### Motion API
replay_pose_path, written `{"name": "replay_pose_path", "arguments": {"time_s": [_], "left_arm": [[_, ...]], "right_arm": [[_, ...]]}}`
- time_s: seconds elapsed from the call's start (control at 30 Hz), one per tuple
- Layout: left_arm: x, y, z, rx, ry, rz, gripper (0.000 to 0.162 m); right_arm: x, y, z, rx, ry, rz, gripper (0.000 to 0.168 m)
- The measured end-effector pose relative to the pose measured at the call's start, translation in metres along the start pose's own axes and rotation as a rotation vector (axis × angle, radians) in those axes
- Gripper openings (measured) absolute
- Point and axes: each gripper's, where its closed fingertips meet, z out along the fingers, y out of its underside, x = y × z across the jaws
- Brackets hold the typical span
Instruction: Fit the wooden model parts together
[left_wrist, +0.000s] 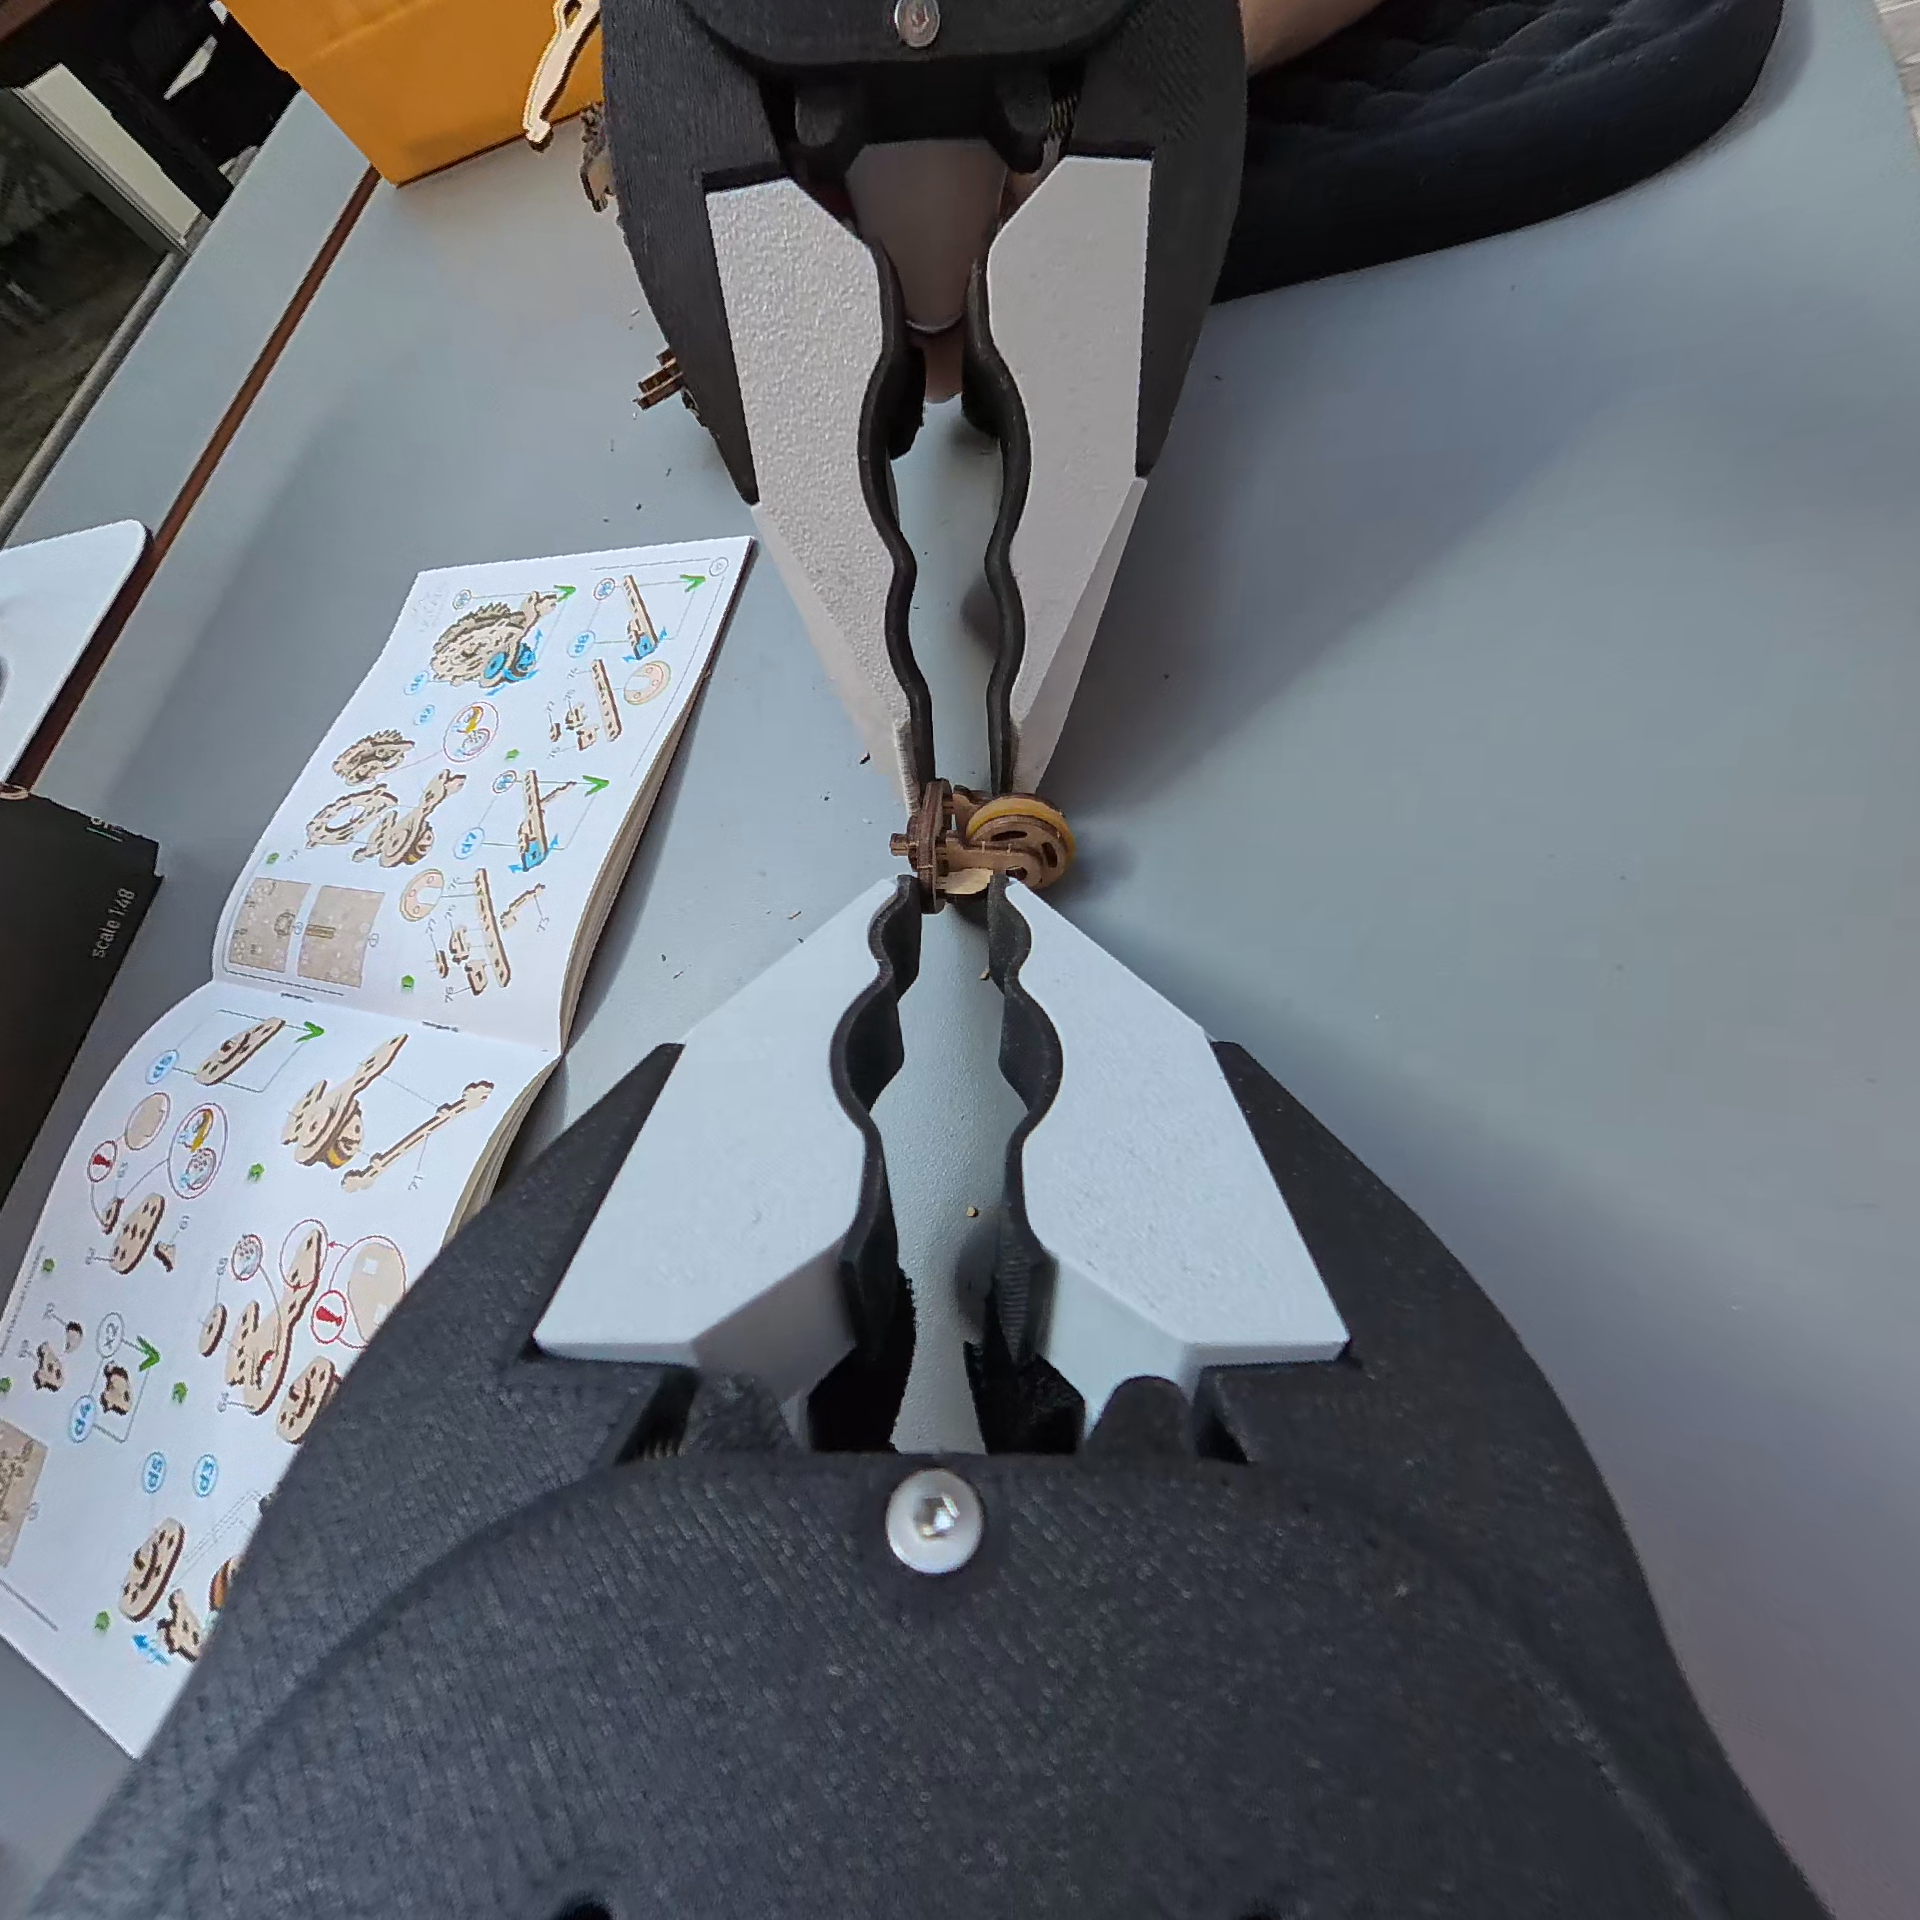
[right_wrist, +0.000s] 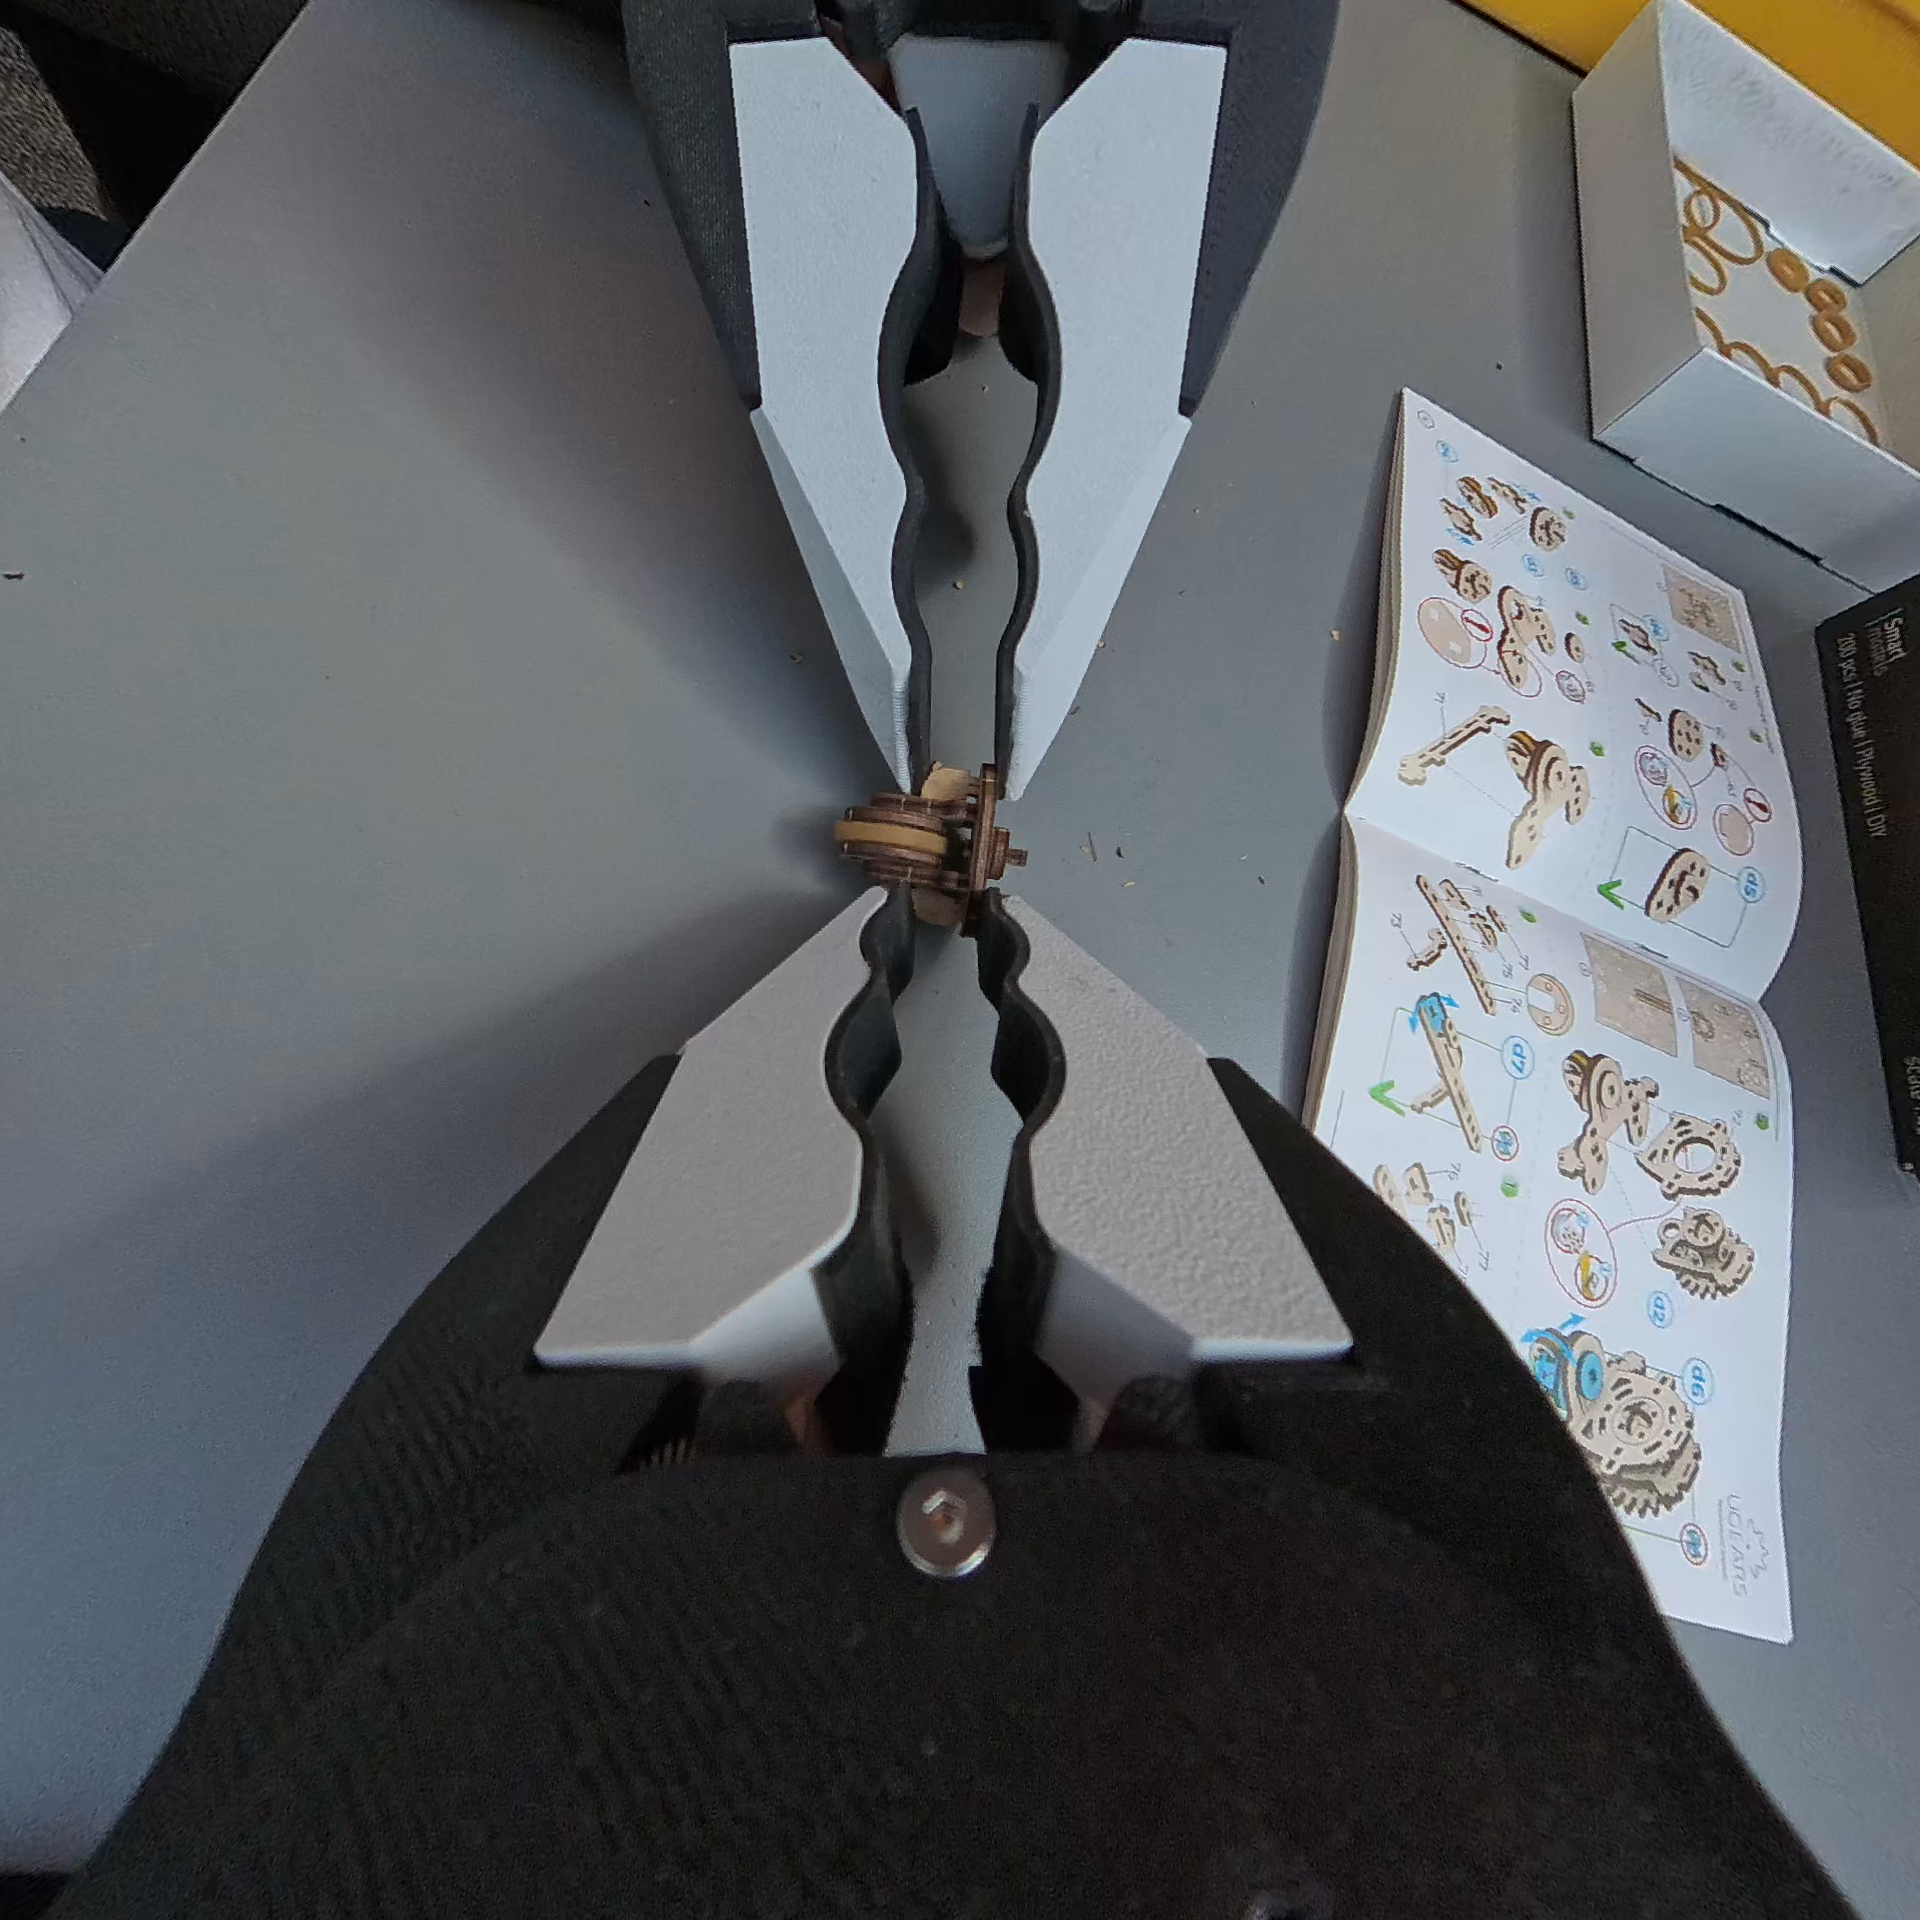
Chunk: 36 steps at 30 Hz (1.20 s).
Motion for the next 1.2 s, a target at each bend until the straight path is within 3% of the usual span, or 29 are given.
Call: {"name": "replay_pose_path", "arguments": {"time_s": [0.03, 0.17, 0.37, 0.53, 0.97, 1.2], "left_arm": [[0.000, 0.000, 0.000, 0.001, 0.001, -0.001, 0.011], [0.003, -0.001, -0.001, 0.010, 0.042, -0.020, 0.012], [0.005, -0.009, -0.002, 0.044, 0.019, -0.025, 0.036], [0.006, -0.018, 0.003, 0.069, -0.016, 0.035, 0.019], [0.000, -0.012, 0.001, 0.042, -0.032, 0.048, 0.025], [0.003, -0.011, 0.003, 0.032, -0.038, 0.125, 0.018]], "right_arm": [[0.000, 0.000, 0.000, 0.002, -0.003, 0.015, 0.011], [-0.003, 0.001, 0.000, 0.007, -0.039, 0.028, 0.012], [0.002, 0.006, -0.004, -0.006, -0.014, 0.023, 0.012], [0.000, 0.005, -0.003, -0.007, -0.020, 0.017, 0.012], [-0.001, 0.003, -0.003, 0.008, -0.021, 0.001, 0.013], [0.001, 0.004, -0.003, 0.000, -0.002, -0.021, 0.013]]}}
